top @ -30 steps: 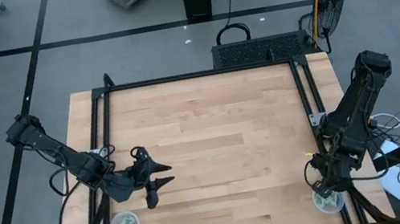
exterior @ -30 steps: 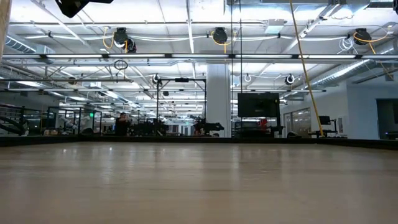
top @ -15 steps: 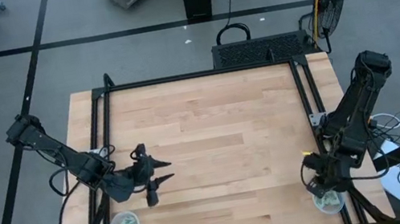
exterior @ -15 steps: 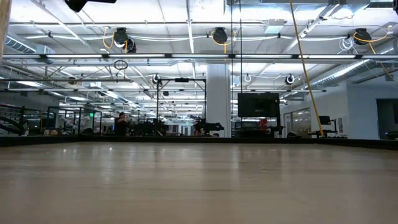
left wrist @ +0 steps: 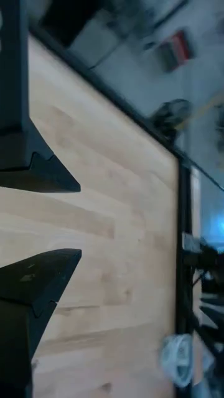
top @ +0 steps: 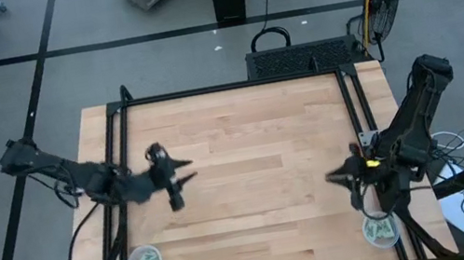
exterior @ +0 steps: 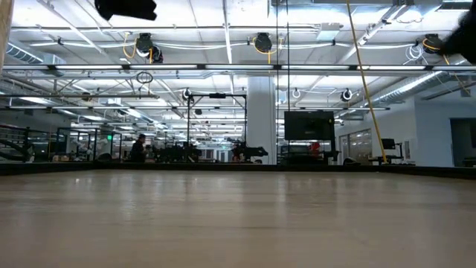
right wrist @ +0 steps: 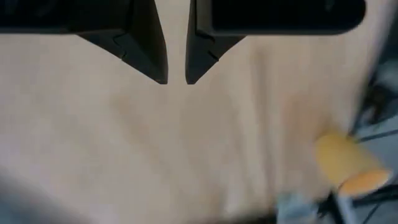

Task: Pick and place Stevia / Truvia into bins
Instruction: Return to Home Position

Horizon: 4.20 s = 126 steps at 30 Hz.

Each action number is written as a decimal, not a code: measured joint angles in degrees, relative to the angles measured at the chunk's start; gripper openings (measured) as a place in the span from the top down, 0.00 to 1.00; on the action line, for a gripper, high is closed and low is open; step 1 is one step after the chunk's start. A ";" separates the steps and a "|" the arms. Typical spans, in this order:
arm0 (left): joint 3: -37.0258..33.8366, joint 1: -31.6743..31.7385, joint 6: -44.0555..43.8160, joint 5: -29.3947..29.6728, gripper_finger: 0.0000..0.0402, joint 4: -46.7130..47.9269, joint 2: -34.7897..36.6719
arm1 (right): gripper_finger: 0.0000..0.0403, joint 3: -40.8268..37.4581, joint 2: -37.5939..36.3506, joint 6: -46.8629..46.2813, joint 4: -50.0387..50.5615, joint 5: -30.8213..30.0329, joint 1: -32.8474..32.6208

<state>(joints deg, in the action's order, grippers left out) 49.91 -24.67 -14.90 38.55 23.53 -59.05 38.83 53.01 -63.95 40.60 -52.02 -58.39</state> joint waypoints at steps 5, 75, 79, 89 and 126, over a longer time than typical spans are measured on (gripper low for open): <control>0.03 9.03 -5.19 -7.65 0.59 11.93 8.31 | 0.88 0.00 -4.65 20.34 -0.05 -18.95 1.75; -14.17 23.76 7.99 -21.14 0.59 11.08 57.01 | 0.88 -33.65 -47.77 99.04 -87.71 -1.65 8.65; -17.83 23.57 12.20 -24.71 0.59 7.54 56.34 | 0.88 -37.63 -48.13 103.61 -98.55 -3.94 8.70; -28.71 23.74 11.39 -25.82 0.59 -8.54 57.56 | 0.88 -37.79 -47.84 98.34 -88.61 0.67 8.68; -32.74 23.89 10.67 -30.04 0.59 -17.25 57.58 | 0.88 -33.99 -44.53 81.66 -62.68 12.55 41.74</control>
<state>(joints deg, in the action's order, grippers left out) 17.17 -0.78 -4.23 8.52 6.28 -1.48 4.84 8.48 17.71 -22.09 -39.47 -16.65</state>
